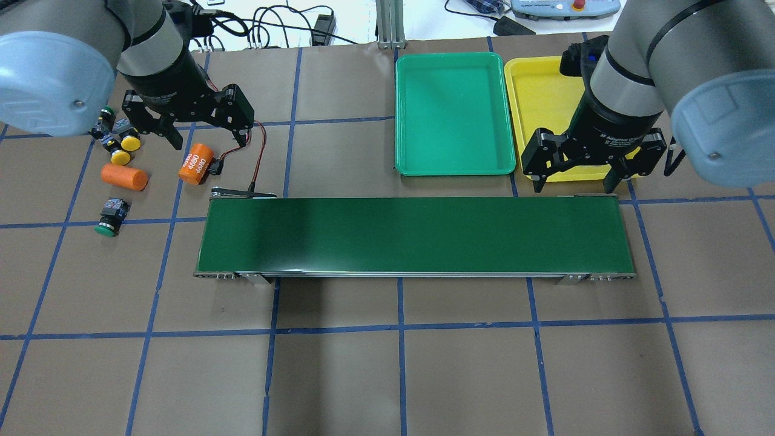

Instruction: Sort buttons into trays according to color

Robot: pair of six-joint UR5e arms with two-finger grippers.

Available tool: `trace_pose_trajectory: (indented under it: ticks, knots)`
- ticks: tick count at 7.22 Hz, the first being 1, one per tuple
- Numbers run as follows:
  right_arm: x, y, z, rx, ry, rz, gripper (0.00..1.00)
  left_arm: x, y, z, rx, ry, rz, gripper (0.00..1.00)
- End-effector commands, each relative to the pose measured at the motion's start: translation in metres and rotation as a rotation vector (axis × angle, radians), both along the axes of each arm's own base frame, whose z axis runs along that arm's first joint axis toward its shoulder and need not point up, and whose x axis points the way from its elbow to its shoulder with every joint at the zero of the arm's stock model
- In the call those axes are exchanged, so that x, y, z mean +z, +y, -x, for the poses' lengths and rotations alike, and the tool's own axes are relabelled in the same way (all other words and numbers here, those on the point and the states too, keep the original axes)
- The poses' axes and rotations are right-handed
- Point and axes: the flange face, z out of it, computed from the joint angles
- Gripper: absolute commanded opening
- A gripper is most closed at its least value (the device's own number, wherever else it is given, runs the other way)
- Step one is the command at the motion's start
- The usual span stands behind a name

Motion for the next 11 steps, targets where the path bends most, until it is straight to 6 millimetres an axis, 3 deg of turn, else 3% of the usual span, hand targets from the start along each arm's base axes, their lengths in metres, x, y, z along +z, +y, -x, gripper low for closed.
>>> trace_pose_trajectory:
  ticks: [1, 2, 3, 4, 5, 7, 8, 9, 11]
  knots:
    - [0.000, 0.000, 0.000, -0.003, 0.000, -0.001, 1.00, 0.016, -0.026, -0.006, 0.002, 0.000, 0.018, 1.00]
    - [0.000, 0.000, 0.000, -0.005, -0.003, -0.001, 1.00, 0.012, -0.036, -0.009, -0.038, 0.002, 0.024, 1.00]
    - [0.000, 0.000, 0.000, -0.003, 0.000, -0.001, 1.00, -0.012, -0.059, -0.039, -0.135, 0.002, -0.015, 1.00]
    - [0.000, 0.000, 0.000, -0.005, -0.003, -0.001, 1.00, -0.047, -0.092, -0.106, -0.153, 0.013, -0.011, 1.00]
    - [0.000, 0.001, 0.000, -0.005, -0.001, -0.002, 1.00, -0.088, -0.120, -0.150, -0.217, 0.010, 0.000, 1.00]
    - [0.000, 0.001, 0.000, -0.006, -0.001, -0.002, 1.00, -0.163, -0.158, -0.210, -0.336, 0.014, -0.013, 1.00]
    - [0.000, 0.001, 0.000, -0.006, 0.000, -0.002, 1.00, -0.202, -0.171, -0.215, -0.366, 0.037, -0.010, 1.00]
    - [0.000, 0.001, 0.000, -0.008, 0.000, -0.002, 1.00, -0.225, -0.178, -0.214, -0.363, 0.067, 0.003, 1.00]
    - [0.000, 0.001, 0.000, -0.008, -0.001, -0.002, 1.00, -0.244, -0.178, -0.194, -0.360, 0.081, -0.024, 1.00]
